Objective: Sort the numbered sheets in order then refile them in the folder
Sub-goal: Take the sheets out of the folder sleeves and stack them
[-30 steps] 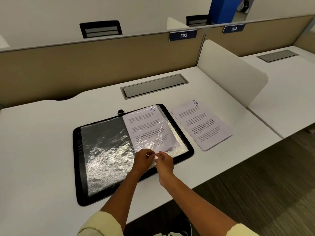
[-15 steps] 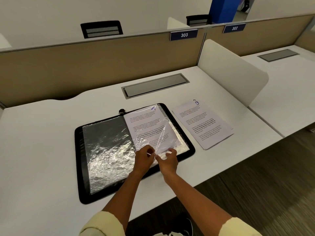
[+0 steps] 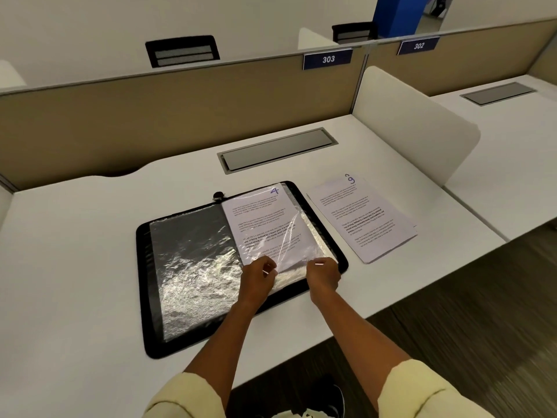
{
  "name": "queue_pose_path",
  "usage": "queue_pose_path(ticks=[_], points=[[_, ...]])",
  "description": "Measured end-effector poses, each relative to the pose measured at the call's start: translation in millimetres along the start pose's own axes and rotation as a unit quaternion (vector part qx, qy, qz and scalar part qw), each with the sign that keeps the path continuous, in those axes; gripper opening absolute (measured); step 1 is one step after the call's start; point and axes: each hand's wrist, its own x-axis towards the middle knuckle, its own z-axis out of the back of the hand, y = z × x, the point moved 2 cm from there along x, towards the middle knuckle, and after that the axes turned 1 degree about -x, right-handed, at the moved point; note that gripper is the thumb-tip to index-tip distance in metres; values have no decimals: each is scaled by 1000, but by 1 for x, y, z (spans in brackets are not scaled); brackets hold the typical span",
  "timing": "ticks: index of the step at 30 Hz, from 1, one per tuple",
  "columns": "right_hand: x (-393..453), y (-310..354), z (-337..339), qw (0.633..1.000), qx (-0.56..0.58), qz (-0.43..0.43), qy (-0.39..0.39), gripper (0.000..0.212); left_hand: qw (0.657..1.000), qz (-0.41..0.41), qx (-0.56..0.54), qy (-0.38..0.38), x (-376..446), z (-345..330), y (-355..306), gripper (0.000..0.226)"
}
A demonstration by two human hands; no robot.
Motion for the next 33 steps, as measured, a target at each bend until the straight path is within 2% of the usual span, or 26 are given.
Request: queue_pose_path(ticks=[5,9,12,15,17,23,25,27,30,33], points=[[9,-15,21,998,-47,20,-43,11,1000,-10,17,-24,2,-4,-3,12],[-1,-14,17,999,28,30,-18,4,999,-3,15,-34,6,-10,-2,10],[-13,-13,1,987,147,-34,52,6,999,-11,20,-45,7,-14,-4,12],[-20,-13,-19,941,280,-148,122,13,998,-28,18,-47,5,-16,-6,12],[-21,-12,-26,924,307,-183,134,19,998,-37,12,-42,3,-16,-8,11],[-13,-7,-31,942,248,-184,134,37,998,-50,-19,-33,1,-13,-7,14],[-12,-4,-33,945,232,-172,153,34,998,-40,-37,-20,1,-13,-4,12],[-7,-4,-37,950,216,-179,136,22,998,-35,-53,-12,0,-14,-1,14],[-4,-7,-45,952,215,-183,118,18,997,-31,-66,0,1,-13,-1,22],[-3,-6,-47,963,186,-149,125,17,997,-38,-63,33,1,-9,3,11]])
